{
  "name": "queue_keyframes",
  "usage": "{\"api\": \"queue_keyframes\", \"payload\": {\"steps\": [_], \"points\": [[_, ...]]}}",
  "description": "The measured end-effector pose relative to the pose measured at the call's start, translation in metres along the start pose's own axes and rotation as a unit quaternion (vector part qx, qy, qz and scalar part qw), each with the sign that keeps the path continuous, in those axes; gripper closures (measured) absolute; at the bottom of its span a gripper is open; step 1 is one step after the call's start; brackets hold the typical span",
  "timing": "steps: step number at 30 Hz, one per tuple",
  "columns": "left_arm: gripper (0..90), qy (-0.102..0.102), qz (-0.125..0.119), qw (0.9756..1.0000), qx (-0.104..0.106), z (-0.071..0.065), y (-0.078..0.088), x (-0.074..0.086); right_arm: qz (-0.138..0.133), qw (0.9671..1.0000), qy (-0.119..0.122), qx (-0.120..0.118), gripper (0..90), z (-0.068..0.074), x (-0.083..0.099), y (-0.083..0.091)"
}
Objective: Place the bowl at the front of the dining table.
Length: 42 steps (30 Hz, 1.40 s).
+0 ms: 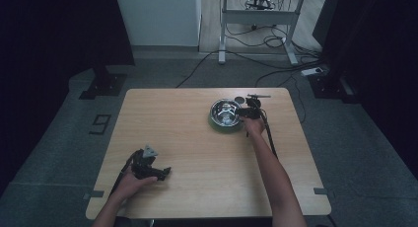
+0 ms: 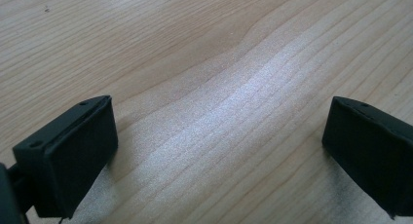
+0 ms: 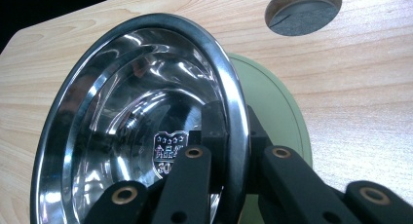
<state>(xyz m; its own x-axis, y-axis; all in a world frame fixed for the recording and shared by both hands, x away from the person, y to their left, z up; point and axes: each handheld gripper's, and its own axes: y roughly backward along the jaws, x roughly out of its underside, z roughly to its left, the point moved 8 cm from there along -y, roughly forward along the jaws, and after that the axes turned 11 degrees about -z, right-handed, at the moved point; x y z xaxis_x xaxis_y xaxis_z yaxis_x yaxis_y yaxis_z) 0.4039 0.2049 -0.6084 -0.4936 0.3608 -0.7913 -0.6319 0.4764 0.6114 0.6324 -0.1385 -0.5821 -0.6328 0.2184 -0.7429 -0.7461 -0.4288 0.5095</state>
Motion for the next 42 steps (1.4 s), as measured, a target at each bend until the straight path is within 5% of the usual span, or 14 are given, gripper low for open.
{"api": "queue_keyframes", "payload": {"steps": [13, 29, 42], "points": [[0.0, 0.0, 0.0, 1.0, 0.0, 0.0, 0.0, 0.0, 0.003, 0.9998, 0.016, 0.006, 77.4, 0.0, 0.002, -0.001], [0.0, 0.0, 0.0, 1.0, 0.0, 0.0, 0.0, 0.0, 0.006, 0.9997, 0.019, 0.011, 50.3, 0.0, 0.002, 0.001], [0.0, 0.0, 0.0, 1.0, 0.0, 0.0, 0.0, 0.0, -0.041, 0.9986, 0.031, 0.008, 38.5, 0.008, -0.011, 0.023]]}}
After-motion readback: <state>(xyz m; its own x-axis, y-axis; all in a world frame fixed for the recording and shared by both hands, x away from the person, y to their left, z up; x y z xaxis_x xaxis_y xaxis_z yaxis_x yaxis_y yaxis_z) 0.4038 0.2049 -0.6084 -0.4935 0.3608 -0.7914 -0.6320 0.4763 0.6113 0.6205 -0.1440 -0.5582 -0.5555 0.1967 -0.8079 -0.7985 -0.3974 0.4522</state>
